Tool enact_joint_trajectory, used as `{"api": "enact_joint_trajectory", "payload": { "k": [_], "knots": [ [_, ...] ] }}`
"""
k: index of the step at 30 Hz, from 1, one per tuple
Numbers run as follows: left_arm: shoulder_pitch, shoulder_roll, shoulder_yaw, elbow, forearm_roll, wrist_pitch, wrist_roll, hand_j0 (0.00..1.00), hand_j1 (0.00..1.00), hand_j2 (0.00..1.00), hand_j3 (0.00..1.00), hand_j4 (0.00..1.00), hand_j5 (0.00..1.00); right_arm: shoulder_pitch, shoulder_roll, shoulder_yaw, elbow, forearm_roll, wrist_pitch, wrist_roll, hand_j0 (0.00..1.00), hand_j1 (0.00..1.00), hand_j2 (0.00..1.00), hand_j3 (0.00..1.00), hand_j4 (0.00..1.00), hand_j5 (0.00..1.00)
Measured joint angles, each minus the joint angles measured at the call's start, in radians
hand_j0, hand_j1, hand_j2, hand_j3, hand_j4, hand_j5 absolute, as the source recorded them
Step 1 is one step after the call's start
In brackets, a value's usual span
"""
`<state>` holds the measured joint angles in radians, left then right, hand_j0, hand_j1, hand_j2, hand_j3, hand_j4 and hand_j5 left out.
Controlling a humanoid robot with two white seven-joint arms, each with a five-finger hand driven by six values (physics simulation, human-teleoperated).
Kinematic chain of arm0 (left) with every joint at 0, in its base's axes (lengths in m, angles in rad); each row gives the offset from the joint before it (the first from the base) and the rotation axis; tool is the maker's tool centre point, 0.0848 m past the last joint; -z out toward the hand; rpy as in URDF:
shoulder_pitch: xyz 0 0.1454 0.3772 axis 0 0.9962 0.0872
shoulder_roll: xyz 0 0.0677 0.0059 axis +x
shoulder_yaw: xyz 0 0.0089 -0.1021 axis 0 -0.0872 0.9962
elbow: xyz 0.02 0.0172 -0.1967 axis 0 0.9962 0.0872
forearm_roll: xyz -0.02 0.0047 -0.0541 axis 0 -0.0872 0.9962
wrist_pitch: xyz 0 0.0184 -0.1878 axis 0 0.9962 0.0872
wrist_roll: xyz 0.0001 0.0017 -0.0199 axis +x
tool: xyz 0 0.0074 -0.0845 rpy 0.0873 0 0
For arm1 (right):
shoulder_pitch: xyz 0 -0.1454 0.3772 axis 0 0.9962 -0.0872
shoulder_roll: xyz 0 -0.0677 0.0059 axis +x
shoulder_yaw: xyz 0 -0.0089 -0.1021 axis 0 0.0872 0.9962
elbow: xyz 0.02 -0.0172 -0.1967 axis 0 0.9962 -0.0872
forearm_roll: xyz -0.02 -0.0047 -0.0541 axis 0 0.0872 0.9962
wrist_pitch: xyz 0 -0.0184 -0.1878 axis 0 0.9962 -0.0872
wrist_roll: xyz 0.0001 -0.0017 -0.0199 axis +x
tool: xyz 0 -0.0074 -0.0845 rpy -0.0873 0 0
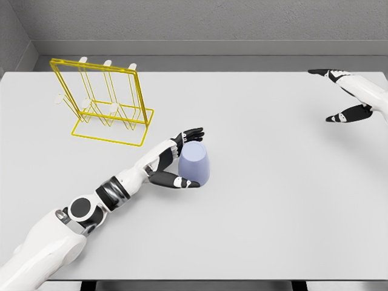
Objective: Place the cup on the cup holder with both arms
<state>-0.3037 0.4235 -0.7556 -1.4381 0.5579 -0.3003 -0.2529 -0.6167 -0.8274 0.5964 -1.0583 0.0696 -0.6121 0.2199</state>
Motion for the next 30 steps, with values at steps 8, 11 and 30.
{"api": "enact_joint_trajectory", "payload": {
  "k": [8, 11, 30],
  "knots": [
    [0.002, -0.007, 0.001, -0.001, 0.002, 0.001, 0.003, 0.82, 0.82, 0.82, 0.82, 0.82, 0.82, 0.000, 0.001, -0.004, 0.002, 0.000, 0.000, 0.000, 1.00, 1.00, 1.00, 1.00, 1.00, 1.00],
    [0.002, -0.008, 0.001, -0.001, 0.001, 0.001, 0.003, 0.76, 0.76, 0.76, 0.76, 0.76, 0.76, 0.000, 0.002, -0.005, 0.002, 0.000, 0.000, 0.000, 1.00, 1.00, 1.00, 1.00, 1.00, 1.00],
    [0.002, -0.008, 0.002, -0.001, 0.004, 0.000, -0.003, 0.47, 0.47, 0.47, 0.47, 0.47, 0.47, 0.000, 0.002, -0.006, 0.008, -0.001, 0.000, 0.000, 1.00, 1.00, 1.00, 1.00, 1.00, 1.00]
  ]
}}
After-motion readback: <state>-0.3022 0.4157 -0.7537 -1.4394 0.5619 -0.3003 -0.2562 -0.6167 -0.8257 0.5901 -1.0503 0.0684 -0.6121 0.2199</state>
